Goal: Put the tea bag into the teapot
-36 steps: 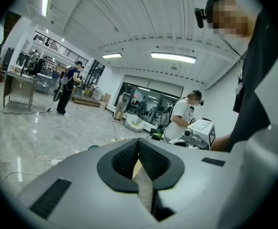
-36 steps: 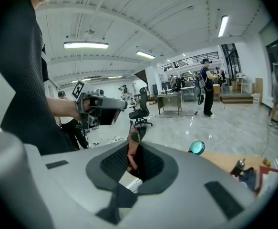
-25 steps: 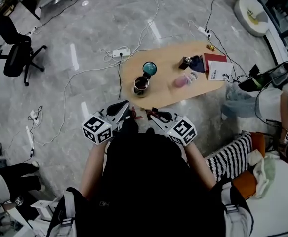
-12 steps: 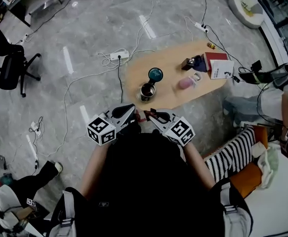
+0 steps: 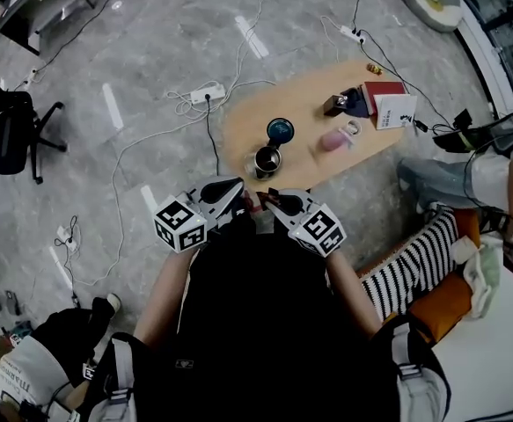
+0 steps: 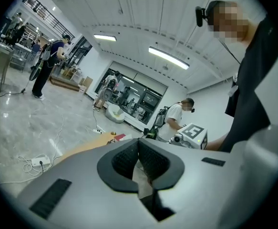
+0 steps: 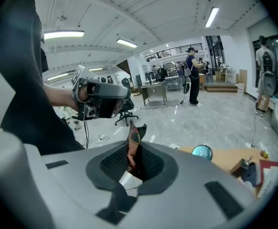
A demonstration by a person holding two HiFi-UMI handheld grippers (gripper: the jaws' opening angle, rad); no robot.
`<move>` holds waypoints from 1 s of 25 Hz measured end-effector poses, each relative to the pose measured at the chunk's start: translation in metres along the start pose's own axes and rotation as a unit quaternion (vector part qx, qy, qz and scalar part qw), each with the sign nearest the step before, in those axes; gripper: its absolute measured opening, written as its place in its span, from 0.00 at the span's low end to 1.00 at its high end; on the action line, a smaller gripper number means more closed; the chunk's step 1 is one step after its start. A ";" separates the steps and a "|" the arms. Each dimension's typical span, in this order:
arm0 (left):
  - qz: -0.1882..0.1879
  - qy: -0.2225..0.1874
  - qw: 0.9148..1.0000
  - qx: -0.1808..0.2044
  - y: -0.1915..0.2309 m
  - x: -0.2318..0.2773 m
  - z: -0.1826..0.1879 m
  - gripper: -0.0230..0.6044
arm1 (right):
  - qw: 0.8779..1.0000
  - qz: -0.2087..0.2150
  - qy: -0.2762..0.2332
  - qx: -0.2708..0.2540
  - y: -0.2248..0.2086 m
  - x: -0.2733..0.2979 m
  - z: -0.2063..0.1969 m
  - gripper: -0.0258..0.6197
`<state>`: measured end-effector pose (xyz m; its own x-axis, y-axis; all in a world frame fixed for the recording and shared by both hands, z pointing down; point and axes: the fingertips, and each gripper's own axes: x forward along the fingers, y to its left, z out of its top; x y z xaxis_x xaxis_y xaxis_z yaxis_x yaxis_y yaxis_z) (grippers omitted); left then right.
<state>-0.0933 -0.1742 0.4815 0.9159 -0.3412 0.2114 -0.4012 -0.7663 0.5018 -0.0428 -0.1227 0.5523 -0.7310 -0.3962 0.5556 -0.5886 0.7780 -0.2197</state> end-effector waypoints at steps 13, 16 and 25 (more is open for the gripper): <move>0.031 0.015 0.999 -0.020 0.027 0.014 -0.011 0.05 | 0.997 0.031 0.053 -0.039 -0.054 0.034 -0.014 0.10; 0.040 0.027 0.998 -0.032 0.038 0.020 -0.018 0.05 | 0.994 0.047 0.072 -0.060 -0.063 0.045 -0.024 0.10; 0.033 0.060 0.995 -0.070 0.049 0.049 -0.038 0.05 | 0.990 0.073 0.113 -0.052 -0.110 0.089 -0.068 0.10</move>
<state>-0.0678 -0.2082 0.5486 0.8859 -0.3144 0.3412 -0.4624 -0.6586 0.5937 -0.0198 -0.2103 0.6800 -0.7031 -0.1656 0.6916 -0.4349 0.8696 -0.2340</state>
